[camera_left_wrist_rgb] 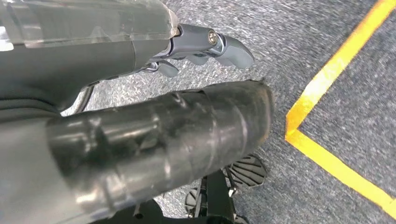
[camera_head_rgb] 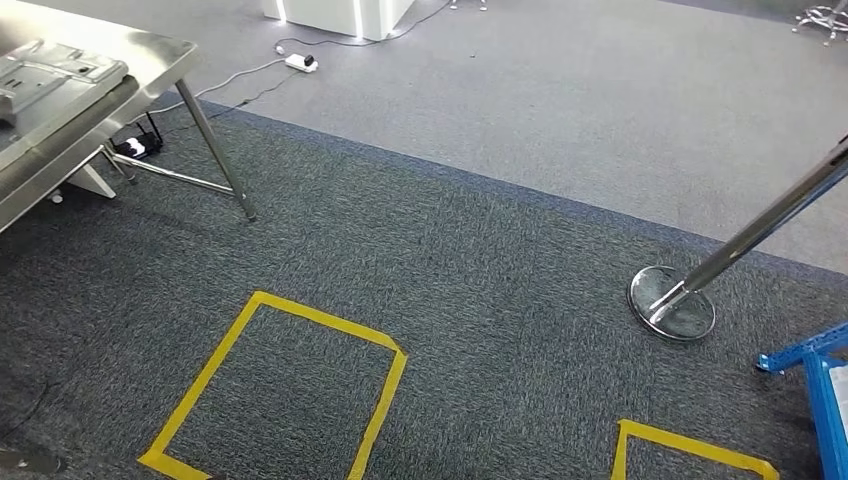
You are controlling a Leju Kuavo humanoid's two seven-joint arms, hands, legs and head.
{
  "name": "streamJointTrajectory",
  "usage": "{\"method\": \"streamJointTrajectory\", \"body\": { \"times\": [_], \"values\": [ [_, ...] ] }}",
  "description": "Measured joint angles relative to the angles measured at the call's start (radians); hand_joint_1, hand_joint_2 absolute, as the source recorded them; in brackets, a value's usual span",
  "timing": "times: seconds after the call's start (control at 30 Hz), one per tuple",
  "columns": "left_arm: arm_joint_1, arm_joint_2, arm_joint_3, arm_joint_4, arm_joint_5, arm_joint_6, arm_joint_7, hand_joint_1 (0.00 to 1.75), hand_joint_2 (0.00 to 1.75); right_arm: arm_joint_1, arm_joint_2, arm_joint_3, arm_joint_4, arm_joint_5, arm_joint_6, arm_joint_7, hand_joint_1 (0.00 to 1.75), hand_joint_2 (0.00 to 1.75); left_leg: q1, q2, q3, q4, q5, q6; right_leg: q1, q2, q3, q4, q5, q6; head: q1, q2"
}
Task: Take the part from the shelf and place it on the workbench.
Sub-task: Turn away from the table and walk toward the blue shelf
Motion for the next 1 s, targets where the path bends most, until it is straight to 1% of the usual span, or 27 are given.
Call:
{"method": "streamJointTrajectory", "body": {
  "times": [0.03,0.07,0.1,0.13,0.17,0.2,0.27,0.3,0.33,0.4,0.43,0.47,0.5,0.53,0.57,0.6,0.63,0.67,0.7,0.73,0.77,0.8,0.83,0.9,0.93,0.97,1.0],
  "values": [
    [0.0,0.0,0.0,0.0,0.002,0.001,0.0,0.0,0.0,0.001,0.0,-0.002,0.0,-0.001,0.0,-0.001,0.0,0.0,0.0,0.012,0.003,0.0,-0.002,-0.002,0.0,-0.006,0.024,-0.041,0.027,-0.001,0.0,0.0],
    [-0.001,0.0,0.0,0.0,0.003,0.001,-0.001,0.0,0.0,0.001,0.0,-0.003,0.0,-0.001,0.0,-0.001,0.0,0.0,0.0,0.022,0.007,0.0,-0.006,-0.005,0.001,-0.022,0.063,-0.11,0.061,-0.003,0.0,0.0],
    [-0.001,0.0,0.0,0.0,0.004,0.001,-0.001,0.0,0.0,0.0,0.0,-0.004,0.0,-0.001,0.001,-0.002,0.0,0.0,-0.003,0.033,0.01,0.001,-0.01,-0.01,0.006,-0.046,0.1,-0.178,0.084,-0.007,0.0,0.0],
    [-0.001,0.0,0.0,0.0,0.006,0.001,-0.002,0.0,0.0,-0.001,0.0,-0.005,0.0,-0.001,0.002,-0.002,0.0,0.0,-0.005,0.042,0.013,0.001,-0.014,-0.015,0.009,-0.063,0.128,-0.231,0.099,-0.012,0.0,0.0],
    [-0.002,0.001,0.0,0.0,0.008,0.001,-0.002,0.0,0.0,-0.003,0.0,-0.005,0.0,-0.001,0.002,-0.003,0.0,0.0,-0.007,0.051,0.017,0.002,-0.018,-0.02,0.014,-0.075,0.143,-0.26,0.103,-0.018,-0.001,0.0],
    [-0.003,0.001,0.0,0.0,0.01,0.001,-0.003,0.0,0.0,-0.003,0.0,-0.006,0.0,-0.002,0.003,-0.004,0.0,0.0,-0.01,0.06,0.02,0.002,-0.021,-0.024,0.018,-0.074,0.144,-0.267,0.1,-0.023,-0.001,0.0],
    [-0.008,0.001,0.0,0.0,0.017,0.0,-0.003,0.0,0.0,-0.002,-0.002,-0.012,0.0,-0.006,0.006,-0.005,0.0,0.0,-0.008,0.07,0.026,0.005,-0.029,-0.033,0.016,-0.05,0.144,-0.273,0.103,-0.033,-0.002,0.0],
    [-0.009,0.001,0.001,0.0,0.019,0.0,-0.002,0.0,0.0,-0.002,-0.002,-0.016,0.0,-0.008,0.009,-0.007,0.0,0.0,-0.006,0.055,0.023,0.017,-0.041,-0.038,0.014,-0.039,0.146,-0.277,0.105,-0.038,-0.002,0.0],
    [-0.009,0.001,0.001,0.0,0.022,0.0,-0.001,0.0,0.0,-0.003,-0.003,-0.019,0.0,-0.01,0.013,-0.009,0.0,0.0,-0.003,0.03,0.011,0.049,-0.063,-0.043,0.011,-0.029,0.149,-0.28,0.107,-0.044,-0.002,0.0],
    [-0.006,0.002,0.003,0.0,0.024,0.0,0.001,0.0,0.0,-0.005,-0.004,-0.025,0.0,-0.012,0.02,-0.013,0.0,0.0,0.0,-0.025,-0.047,0.17,-0.125,-0.048,0.009,-0.006,0.15,-0.283,0.109,-0.053,-0.002,0.0],
    [-0.004,0.002,0.003,0.0,0.025,0.0,0.002,0.0,0.0,-0.006,-0.004,-0.027,-0.001,-0.013,0.022,-0.014,0.0,0.0,0.0,-0.036,-0.082,0.237,-0.15,-0.048,0.01,0.007,0.149,-0.282,0.109,-0.055,-0.002,0.0],
    [-0.002,0.002,0.004,0.0,0.027,0.0,0.003,0.0,0.0,-0.006,-0.004,-0.03,-0.001,-0.014,0.024,-0.015,0.0,0.0,0.001,-0.04,-0.108,0.283,-0.158,-0.048,0.011,0.022,0.15,-0.281,0.109,-0.055,-0.002,0.0],
    [-0.001,0.002,0.004,0.0,0.03,-0.001,0.003,0.0,0.0,-0.006,-0.004,-0.032,-0.001,-0.016,0.025,-0.015,0.0,0.0,0.001,-0.041,-0.119,0.294,-0.145,-0.047,0.011,0.037,0.15,-0.28,0.108,-0.055,-0.002,0.0],
    [0.0,0.002,0.005,0.0,0.034,-0.003,0.003,0.0,0.0,-0.006,-0.004,-0.035,-0.001,-0.018,0.026,-0.015,0.0,0.0,0.001,-0.044,-0.113,0.267,-0.114,-0.045,0.011,0.052,0.151,-0.278,0.108,-0.055,-0.002,0.0],
    [0.0,0.003,0.006,0.0,0.038,-0.006,0.002,0.0,0.0,-0.005,-0.003,-0.038,-0.001,-0.019,0.028,-0.015,0.0,0.0,0.001,-0.055,-0.092,0.207,-0.069,-0.042,0.011,0.066,0.153,-0.276,0.107,-0.053,-0.002,0.0],
    [0.001,0.005,0.007,0.0,0.04,-0.008,0.002,0.0,0.0,-0.005,-0.003,-0.04,-0.001,-0.02,0.031,-0.015,0.0,0.0,0.002,-0.082,-0.067,0.141,-0.032,-0.038,0.01,0.08,0.152,-0.274,0.106,-0.051,-0.002,0.0],
    [0.001,0.006,0.008,0.0,0.042,-0.01,0.001,0.0,0.0,-0.006,-0.002,-0.043,-0.001,-0.022,0.033,-0.016,0.0,0.0,0.003,-0.11,-0.047,0.083,-0.007,-0.035,0.01,0.092,0.148,-0.27,0.105,-0.047,-0.002,0.0],
    [0.001,0.007,0.009,0.0,0.042,-0.009,0.001,0.0,0.0,-0.007,-0.001,-0.046,-0.001,-0.024,0.037,-0.018,0.0,0.0,0.003,-0.133,-0.034,0.046,0.005,-0.033,0.007,0.103,0.143,-0.268,0.106,-0.041,-0.001,0.0],
    [0.001,0.008,0.009,0.0,0.042,-0.005,0.002,0.0,0.0,-0.007,0.0,-0.049,-0.001,-0.029,0.041,-0.022,0.0,0.0,0.002,-0.144,-0.031,0.033,0.004,-0.03,0.006,0.115,0.137,-0.267,0.108,-0.035,-0.002,0.0],
    [-0.001,0.008,0.009,0.0,0.043,-0.001,0.003,0.0,0.0,-0.007,0.0,-0.053,-0.001,-0.035,0.047,-0.027,0.0,0.0,0.001,-0.136,-0.03,0.027,0.005,-0.027,0.004,0.127,0.133,-0.268,0.112,-0.027,-0.002,0.0],
    [-0.002,0.008,0.009,0.0,0.049,0.002,0.003,0.0,0.0,-0.005,0.0,-0.059,-0.001,-0.042,0.053,-0.033,0.0,0.0,0.001,-0.123,-0.028,0.023,0.009,-0.02,0.002,0.13,0.13,-0.269,0.114,-0.02,-0.002,0.0],
    [-0.003,0.007,0.01,0.0,0.061,0.003,0.001,0.0,0.0,-0.004,-0.001,-0.066,-0.001,-0.051,0.061,-0.039,0.0,0.0,0.002,-0.11,-0.025,0.017,0.013,-0.012,0.004,0.112,0.125,-0.262,0.109,-0.016,-0.001,0.0],
    [-0.002,0.007,0.011,0.0,0.081,-0.001,-0.002,0.0,0.0,-0.004,-0.001,-0.073,-0.001,-0.06,0.07,-0.044,0.0,0.0,0.003,-0.096,-0.023,0.01,0.018,-0.005,0.005,0.083,0.114,-0.239,0.094,-0.012,0.0,0.0],
    [0.001,0.008,0.014,0.0,0.135,-0.019,-0.012,0.0,0.0,-0.006,-0.001,-0.087,0.0,-0.078,0.087,-0.054,0.0,0.0,0.002,-0.065,-0.02,0.003,0.021,0.005,0.006,0.018,0.064,-0.137,0.036,-0.007,0.002,0.0],
    [0.002,0.008,0.016,0.0,0.162,-0.031,-0.017,0.0,0.0,-0.008,0.0,-0.094,0.0,-0.087,0.095,-0.059,0.0,0.0,-0.001,-0.05,-0.021,0.003,0.021,0.007,0.005,0.007,0.034,-0.074,0.007,-0.004,0.002,0.0],
    [0.003,0.009,0.018,0.0,0.186,-0.044,-0.021,0.0,0.0,-0.008,0.0,-0.101,0.0,-0.096,0.105,-0.063,0.0,0.0,-0.003,-0.034,-0.021,0.003,0.02,0.007,0.002,0.003,0.012,-0.026,-0.009,-0.001,0.003,0.0],
    [0.003,0.009,0.019,0.0,0.206,-0.058,-0.025,0.0,0.0,-0.008,0.0,-0.108,0.0,-0.103,0.115,-0.067,0.0,0.0,-0.004,-0.019,-0.022,0.004,0.019,0.007,0.001,0.001,0.006,-0.009,-0.007,0.0,0.002,0.0]
  ]
}}
